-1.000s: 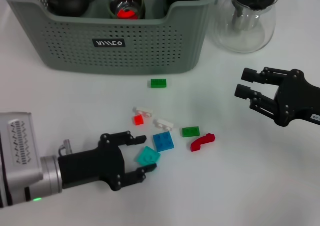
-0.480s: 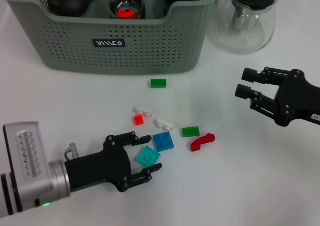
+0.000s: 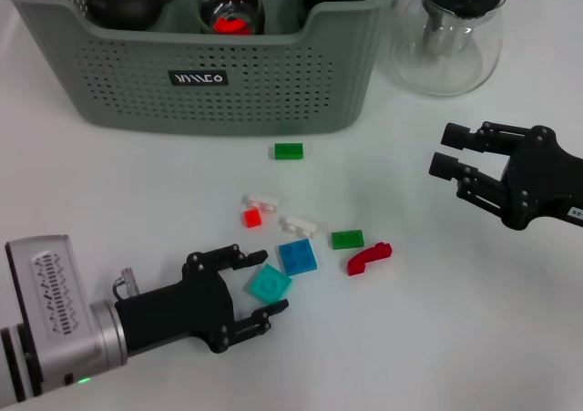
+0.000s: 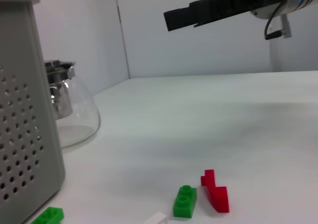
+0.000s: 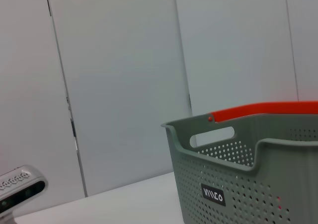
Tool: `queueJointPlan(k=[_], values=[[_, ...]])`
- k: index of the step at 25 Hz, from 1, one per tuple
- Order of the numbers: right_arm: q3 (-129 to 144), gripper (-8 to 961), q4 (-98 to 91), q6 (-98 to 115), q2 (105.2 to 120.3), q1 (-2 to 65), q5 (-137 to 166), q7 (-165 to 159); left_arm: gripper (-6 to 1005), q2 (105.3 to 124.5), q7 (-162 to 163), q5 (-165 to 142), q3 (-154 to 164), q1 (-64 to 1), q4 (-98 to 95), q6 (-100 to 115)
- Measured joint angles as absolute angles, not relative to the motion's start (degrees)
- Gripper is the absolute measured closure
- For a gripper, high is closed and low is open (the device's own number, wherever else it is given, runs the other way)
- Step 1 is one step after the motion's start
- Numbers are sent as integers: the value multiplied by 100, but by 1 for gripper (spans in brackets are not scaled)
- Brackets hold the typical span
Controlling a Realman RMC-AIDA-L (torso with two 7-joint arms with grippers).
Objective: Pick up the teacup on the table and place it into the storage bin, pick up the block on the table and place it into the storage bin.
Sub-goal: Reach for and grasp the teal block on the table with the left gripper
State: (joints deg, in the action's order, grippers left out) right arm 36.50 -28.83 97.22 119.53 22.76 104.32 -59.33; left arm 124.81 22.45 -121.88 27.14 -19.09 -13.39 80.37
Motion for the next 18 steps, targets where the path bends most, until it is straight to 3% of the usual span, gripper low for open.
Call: queueJointPlan(k=[18], values=[[3647,540,-2883,9721,11953,2259,10432,-5933,385,12461,2248,-12243,2350,-1823,-1355,8066]])
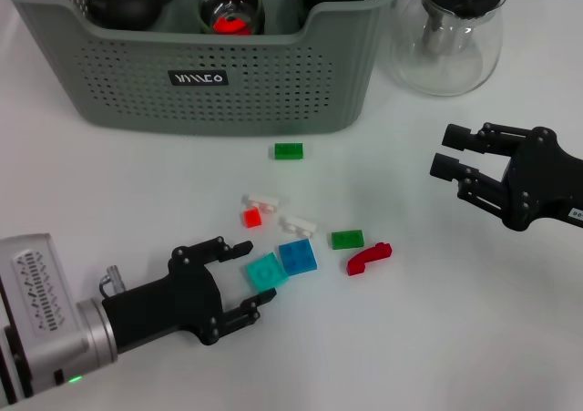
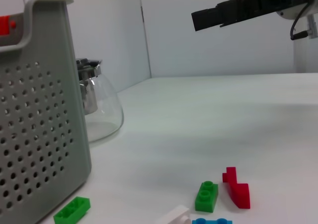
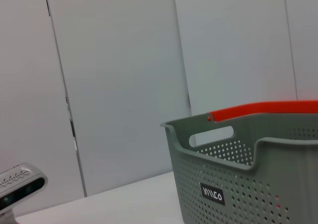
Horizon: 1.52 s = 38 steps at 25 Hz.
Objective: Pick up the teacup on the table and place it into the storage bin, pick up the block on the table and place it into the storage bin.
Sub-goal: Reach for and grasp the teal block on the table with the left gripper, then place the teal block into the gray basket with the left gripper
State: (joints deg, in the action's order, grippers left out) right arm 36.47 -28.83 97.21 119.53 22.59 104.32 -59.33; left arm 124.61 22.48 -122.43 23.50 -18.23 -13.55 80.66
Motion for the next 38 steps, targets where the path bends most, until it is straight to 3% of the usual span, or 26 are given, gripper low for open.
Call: queueJointPlan(k=[26,31,38], values=[[3626,540,-2876,9688,11961,2259,10432,-5933,391,12450,2412,-12193,2337,-1931,-1077,7697],[3577,540,-2874,9680,11962,2259,10432,-6014,576,12447,2415,-12193,2338,-1929,-1123,7795],[3529,540,-2873,9691,11947,2259,10433,-6021,587,12396,3450,-12185,2243,-1746,-2194,9542]])
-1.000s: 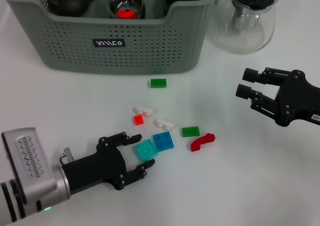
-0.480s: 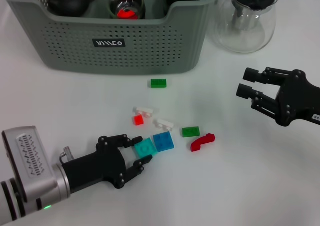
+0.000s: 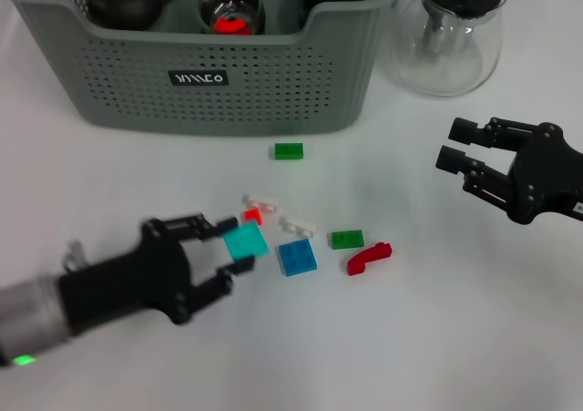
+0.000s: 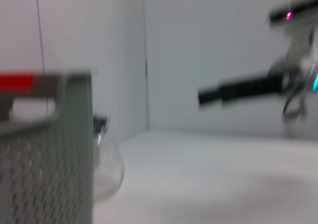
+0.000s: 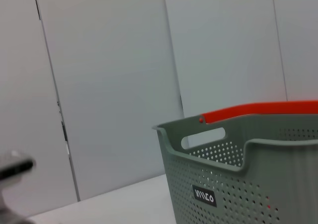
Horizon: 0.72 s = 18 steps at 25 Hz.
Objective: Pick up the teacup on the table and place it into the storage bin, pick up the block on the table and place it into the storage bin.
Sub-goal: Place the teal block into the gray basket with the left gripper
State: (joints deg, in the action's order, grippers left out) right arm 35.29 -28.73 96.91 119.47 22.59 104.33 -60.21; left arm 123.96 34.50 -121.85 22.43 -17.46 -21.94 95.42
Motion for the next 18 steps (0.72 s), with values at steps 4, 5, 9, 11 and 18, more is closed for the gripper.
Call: queueJointPlan(k=[4,5,9,11,18], values=[[3500,541,-2874,9671,11973,2277,10433,-6020,586,12303,4267,-12045,1838,-1907,-2902,10973],[3496,541,-2874,9663,11977,2281,10433,-6019,586,12272,4559,-11880,1646,-2046,-3048,11353],[3480,541,-2875,9651,11996,2293,10430,-6007,587,12205,5674,-11133,1403,-2614,-3539,11601],[3461,540,-2869,9652,12001,2300,10429,-6008,587,12183,6431,-10812,1398,-3008,-3964,11392],[3419,540,-2809,9639,11995,2330,10423,-5995,586,11595,9336,-10906,2399,-4370,-4650,8992]])
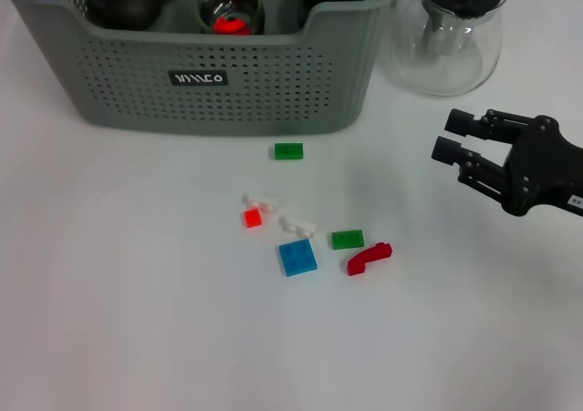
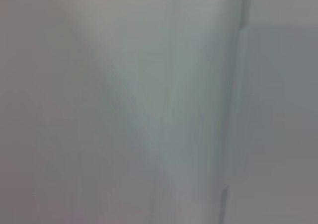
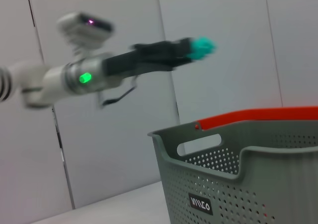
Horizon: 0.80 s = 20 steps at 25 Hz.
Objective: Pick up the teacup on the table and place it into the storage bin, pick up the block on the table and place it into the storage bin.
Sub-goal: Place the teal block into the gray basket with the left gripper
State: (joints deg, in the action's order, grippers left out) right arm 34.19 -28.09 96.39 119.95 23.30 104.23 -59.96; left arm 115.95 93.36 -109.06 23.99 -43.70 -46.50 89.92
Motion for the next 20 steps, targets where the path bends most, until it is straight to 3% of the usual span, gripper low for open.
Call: queueJointPlan(k=[3,5,20], values=[[3419,541,-2805,9638,11996,2330,10423,-5975,586,11201,10231,-11271,3650,-4787,-4356,7772],[3419,541,-2804,9636,12001,2330,10423,-5973,586,11109,10634,-11565,4308,-4955,-4262,7165],[3410,541,-2803,9594,11997,2355,10424,-5959,586,11592,12103,-13973,5600,-5313,-4270,5428]])
